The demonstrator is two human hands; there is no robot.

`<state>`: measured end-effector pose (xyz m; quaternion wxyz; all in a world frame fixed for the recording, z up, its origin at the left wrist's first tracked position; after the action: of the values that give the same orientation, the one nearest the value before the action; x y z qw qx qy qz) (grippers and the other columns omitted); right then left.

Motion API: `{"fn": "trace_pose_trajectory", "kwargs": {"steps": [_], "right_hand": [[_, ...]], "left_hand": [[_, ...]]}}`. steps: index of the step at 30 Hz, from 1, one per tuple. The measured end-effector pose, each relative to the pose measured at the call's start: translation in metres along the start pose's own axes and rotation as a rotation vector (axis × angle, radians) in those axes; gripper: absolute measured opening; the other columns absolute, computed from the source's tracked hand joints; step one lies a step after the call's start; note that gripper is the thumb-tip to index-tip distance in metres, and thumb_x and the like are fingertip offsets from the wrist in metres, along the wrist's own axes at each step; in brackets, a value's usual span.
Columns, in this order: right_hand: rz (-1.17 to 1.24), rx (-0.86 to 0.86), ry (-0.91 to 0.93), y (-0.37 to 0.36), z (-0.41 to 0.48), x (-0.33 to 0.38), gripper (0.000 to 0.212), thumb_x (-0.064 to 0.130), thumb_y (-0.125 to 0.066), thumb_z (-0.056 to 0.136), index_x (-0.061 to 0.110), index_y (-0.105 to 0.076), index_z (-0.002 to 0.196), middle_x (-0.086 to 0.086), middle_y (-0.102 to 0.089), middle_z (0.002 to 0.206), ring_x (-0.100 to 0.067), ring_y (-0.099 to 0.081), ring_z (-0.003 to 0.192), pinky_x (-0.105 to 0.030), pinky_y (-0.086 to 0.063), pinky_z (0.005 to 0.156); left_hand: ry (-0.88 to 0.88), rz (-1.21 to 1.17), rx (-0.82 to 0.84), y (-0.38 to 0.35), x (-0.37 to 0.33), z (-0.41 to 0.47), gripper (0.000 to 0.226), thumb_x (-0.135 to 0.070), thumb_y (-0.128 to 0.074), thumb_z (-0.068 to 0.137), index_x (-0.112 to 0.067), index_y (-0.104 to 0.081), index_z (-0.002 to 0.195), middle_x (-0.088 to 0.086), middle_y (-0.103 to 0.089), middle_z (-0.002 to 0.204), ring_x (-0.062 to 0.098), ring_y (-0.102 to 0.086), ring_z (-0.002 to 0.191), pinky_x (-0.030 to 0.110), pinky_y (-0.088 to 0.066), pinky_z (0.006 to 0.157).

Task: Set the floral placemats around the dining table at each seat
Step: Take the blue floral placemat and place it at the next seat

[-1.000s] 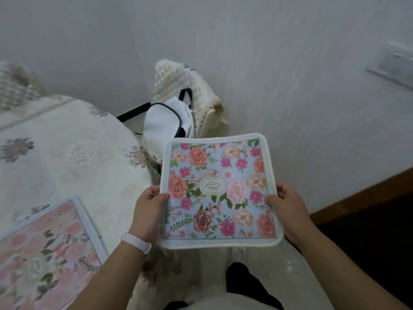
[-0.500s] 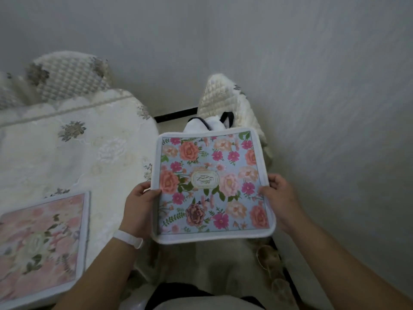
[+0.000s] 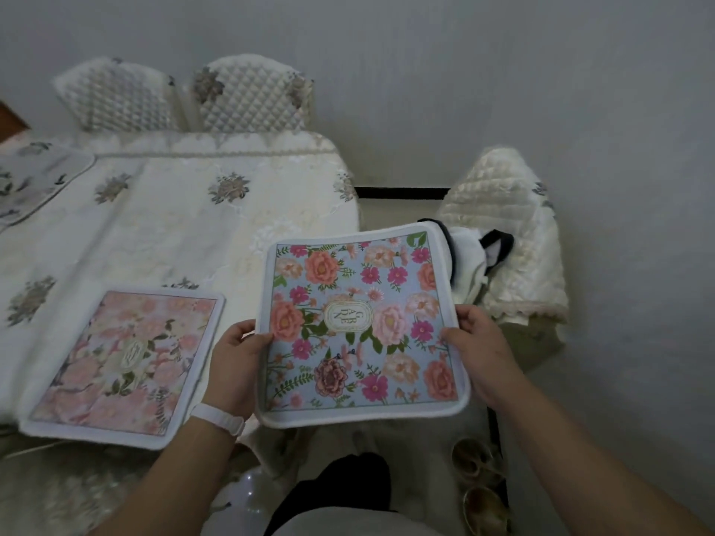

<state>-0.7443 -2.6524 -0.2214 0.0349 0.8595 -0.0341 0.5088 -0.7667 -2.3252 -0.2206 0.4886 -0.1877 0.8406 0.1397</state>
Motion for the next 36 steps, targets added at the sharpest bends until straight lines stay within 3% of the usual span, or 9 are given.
{"fn": "trace_pose_trajectory", "kwargs": {"steps": [4, 10, 16, 19, 24, 28, 31, 34, 36], "right_hand": [[-0.048, 0.016, 0.0, -0.021, 0.039, 0.019, 0.017, 0.0, -0.054, 0.096, 0.014, -0.06, 0.105, -0.007, -0.075, 0.099, -0.023, -0.075, 0.082, -0.042, -0.06, 0.071], [-0.122, 0.0, 0.014, -0.05, 0.107, 0.059, 0.016, 0.003, -0.056, 0.095, 0.015, -0.061, 0.104, -0.007, -0.075, 0.1, -0.027, -0.075, 0.086, -0.05, -0.06, 0.078], [-0.231, 0.087, 0.085, -0.082, 0.156, 0.099, 0.02, 0.004, -0.056, 0.096, 0.018, -0.06, 0.11, -0.001, -0.072, 0.105, -0.02, -0.072, 0.091, -0.041, -0.059, 0.079], [-0.239, 0.114, 0.093, -0.093, 0.178, 0.111, 0.024, 0.004, -0.056, 0.097, 0.016, -0.058, 0.118, -0.001, -0.071, 0.108, -0.017, -0.072, 0.092, -0.039, -0.059, 0.078], [-0.219, 0.187, 0.062, -0.118, 0.218, 0.126, 0.022, 0.002, -0.056, 0.096, 0.022, -0.059, 0.105, 0.005, -0.072, 0.095, -0.01, -0.074, 0.078, -0.03, -0.058, 0.067], [-0.313, 0.277, 0.035, -0.143, 0.254, 0.118, 0.021, 0.005, -0.058, 0.095, 0.017, -0.058, 0.113, 0.0, -0.07, 0.103, -0.02, -0.072, 0.089, -0.041, -0.059, 0.079], [-0.368, 0.338, -0.006, -0.161, 0.28, 0.107, 0.019, 0.005, -0.058, 0.095, 0.023, -0.058, 0.102, -0.002, -0.069, 0.103, -0.023, -0.07, 0.092, -0.045, -0.058, 0.083], [-0.41, 0.381, -0.046, -0.175, 0.304, 0.097, 0.018, 0.006, -0.058, 0.095, 0.024, -0.059, 0.098, -0.004, -0.068, 0.103, -0.026, -0.07, 0.092, -0.049, -0.057, 0.086], [-0.414, 0.392, -0.079, -0.182, 0.319, 0.09, 0.016, 0.006, -0.06, 0.093, 0.018, -0.06, 0.103, -0.006, -0.07, 0.105, -0.028, -0.071, 0.091, -0.05, -0.058, 0.086]], "left_hand": [[0.025, -0.044, -0.037, -0.003, 0.0, 0.035, 0.01, -0.005, -0.059, 0.089, -0.011, -0.061, 0.097, 0.02, -0.072, 0.096, 0.041, -0.069, 0.087, 0.058, -0.056, 0.079], [0.049, -0.069, -0.068, -0.02, -0.025, 0.102, 0.011, -0.003, -0.058, 0.089, -0.011, -0.06, 0.097, 0.021, -0.072, 0.095, 0.039, -0.07, 0.084, 0.053, -0.057, 0.079], [-0.023, -0.074, -0.123, -0.03, -0.063, 0.154, 0.019, -0.003, -0.06, 0.087, -0.006, -0.059, 0.107, 0.019, -0.07, 0.095, 0.034, -0.069, 0.082, 0.047, -0.058, 0.076], [-0.09, -0.065, -0.159, -0.026, -0.08, 0.171, 0.016, -0.004, -0.061, 0.087, -0.014, -0.059, 0.1, 0.015, -0.069, 0.088, 0.034, -0.068, 0.082, 0.048, -0.057, 0.077], [-0.059, -0.096, -0.24, -0.017, -0.08, 0.195, 0.021, -0.006, -0.062, 0.086, -0.008, -0.06, 0.106, 0.016, -0.071, 0.091, 0.036, -0.07, 0.085, 0.05, -0.058, 0.077], [0.021, -0.134, -0.34, -0.014, -0.059, 0.208, 0.023, -0.005, -0.062, 0.086, -0.005, -0.059, 0.11, 0.014, -0.071, 0.092, 0.035, -0.07, 0.086, 0.046, -0.058, 0.074], [0.076, -0.165, -0.426, -0.014, -0.045, 0.21, 0.016, -0.004, -0.06, 0.087, -0.011, -0.06, 0.102, 0.012, -0.07, 0.092, 0.029, -0.068, 0.079, 0.038, -0.056, 0.069], [0.121, -0.178, -0.501, -0.014, -0.035, 0.212, 0.013, -0.005, -0.06, 0.087, -0.016, -0.06, 0.094, 0.012, -0.07, 0.09, 0.029, -0.069, 0.078, 0.042, -0.057, 0.073], [0.154, -0.196, -0.541, -0.014, -0.028, 0.217, 0.017, -0.005, -0.061, 0.085, -0.012, -0.062, 0.1, 0.015, -0.071, 0.093, 0.033, -0.07, 0.082, 0.048, -0.058, 0.076]]}}
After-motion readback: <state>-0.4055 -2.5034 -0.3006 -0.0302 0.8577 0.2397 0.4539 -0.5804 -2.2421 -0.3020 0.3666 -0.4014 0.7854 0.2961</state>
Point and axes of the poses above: each hand's wrist, its own z-axis towards the middle knuckle, its own y-axis out of the back of the hand, x = y × z, the point moved 3 cm from there along z, towards the middle knuckle
